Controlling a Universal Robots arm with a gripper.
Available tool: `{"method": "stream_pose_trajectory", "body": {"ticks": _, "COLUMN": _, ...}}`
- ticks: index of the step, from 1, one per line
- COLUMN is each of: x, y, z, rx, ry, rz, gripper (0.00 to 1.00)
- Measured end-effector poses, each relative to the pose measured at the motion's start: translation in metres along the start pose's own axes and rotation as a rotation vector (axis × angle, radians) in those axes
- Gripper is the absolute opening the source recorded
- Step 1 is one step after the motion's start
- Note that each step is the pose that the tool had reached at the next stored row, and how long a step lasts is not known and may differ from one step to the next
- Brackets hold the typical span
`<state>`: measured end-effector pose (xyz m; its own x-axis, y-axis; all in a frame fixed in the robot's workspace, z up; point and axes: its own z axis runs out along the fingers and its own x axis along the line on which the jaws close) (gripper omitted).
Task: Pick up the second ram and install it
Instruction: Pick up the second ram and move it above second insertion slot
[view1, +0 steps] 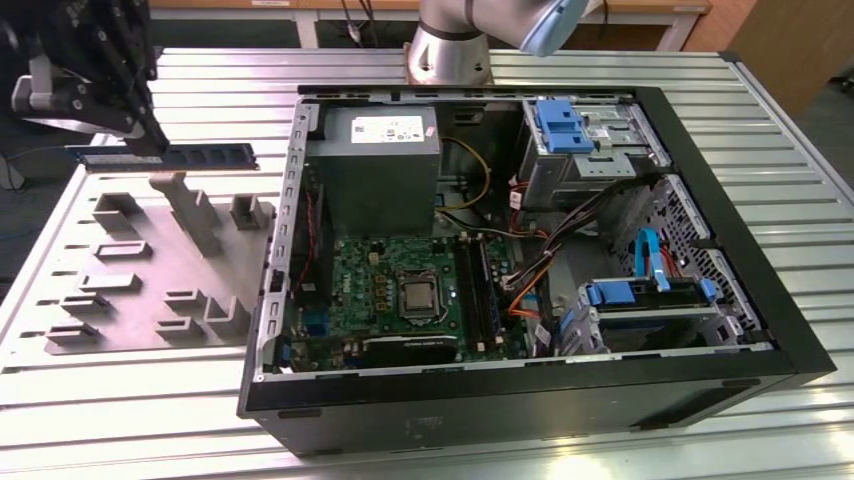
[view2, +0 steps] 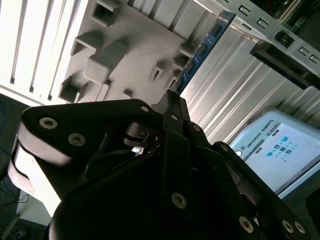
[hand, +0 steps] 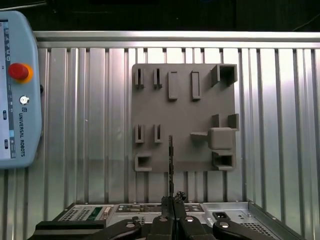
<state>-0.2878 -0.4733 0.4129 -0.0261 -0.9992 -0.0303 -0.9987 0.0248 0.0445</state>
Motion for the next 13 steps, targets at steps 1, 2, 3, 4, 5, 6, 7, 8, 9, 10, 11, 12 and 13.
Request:
{"method": "stream_pose_trajectory", "body": {"ticks": 1, "x": -0.0001, "y": -0.0028, "z": -0.0001, "rx": 0.0000, "ry": 0.0000, "rz": 0.000, "gripper": 0.11}}
{"method": "stream_pose_trajectory", "body": {"ticks": 2, "x": -0.0001, "y": -0.0055, "z": -0.0003, "rx": 0.0000, "ry": 0.0000, "rz": 0.000, "gripper": 0.11}}
{"method": "stream_pose_trajectory", "body": {"ticks": 3, "x": -0.0002, "y": -0.0082, "z": -0.0004, "rx": 0.0000, "ry": 0.0000, "rz": 0.000, "gripper": 0.11}}
{"method": "stream_pose_trajectory", "body": {"ticks": 4, "x": -0.0003, "y": -0.0109, "z": -0.0005, "rx": 0.0000, "ry": 0.0000, "rz": 0.000, "gripper": 0.11}}
{"method": "stream_pose_trajectory", "body": {"ticks": 5, "x": -0.0004, "y": -0.0135, "z": -0.0006, "rx": 0.0000, "ry": 0.0001, "rz": 0.000, "gripper": 0.11}}
{"method": "stream_pose_trajectory", "body": {"ticks": 6, "x": -0.0004, "y": -0.0156, "z": -0.0007, "rx": 0.0000, "ry": 0.0000, "rz": 0.000, "gripper": 0.11}}
{"method": "stream_pose_trajectory", "body": {"ticks": 7, "x": -0.0005, "y": -0.0177, "z": -0.0008, "rx": 0.0000, "ry": 0.0000, "rz": 0.000, "gripper": 0.11}}
{"method": "stream_pose_trajectory", "body": {"ticks": 8, "x": -0.0005, "y": -0.0199, "z": -0.0009, "rx": 0.0000, "ry": 0.0001, "rz": 0.000, "gripper": 0.11}}
{"method": "stream_pose_trajectory", "body": {"ticks": 9, "x": -0.0006, "y": -0.0222, "z": -0.0010, "rx": 0.0000, "ry": 0.0000, "rz": 0.000, "gripper": 0.11}}
{"method": "stream_pose_trajectory", "body": {"ticks": 10, "x": -0.0007, "y": -0.0245, "z": -0.0010, "rx": 0.0000, "ry": 0.0000, "rz": 0.000, "gripper": 0.11}}
{"method": "stream_pose_trajectory", "body": {"ticks": 11, "x": -0.0007, "y": -0.0268, "z": -0.0012, "rx": 0.0000, "ry": 0.0000, "rz": 0.000, "gripper": 0.11}}
{"method": "stream_pose_trajectory", "body": {"ticks": 12, "x": -0.0008, "y": -0.0291, "z": -0.0012, "rx": 0.0000, "ry": 0.0000, "rz": 0.000, "gripper": 0.11}}
{"method": "stream_pose_trajectory", "body": {"ticks": 13, "x": -0.0008, "y": -0.0314, "z": -0.0014, "rx": 0.0000, "ry": 0.0000, "rz": 0.000, "gripper": 0.11}}
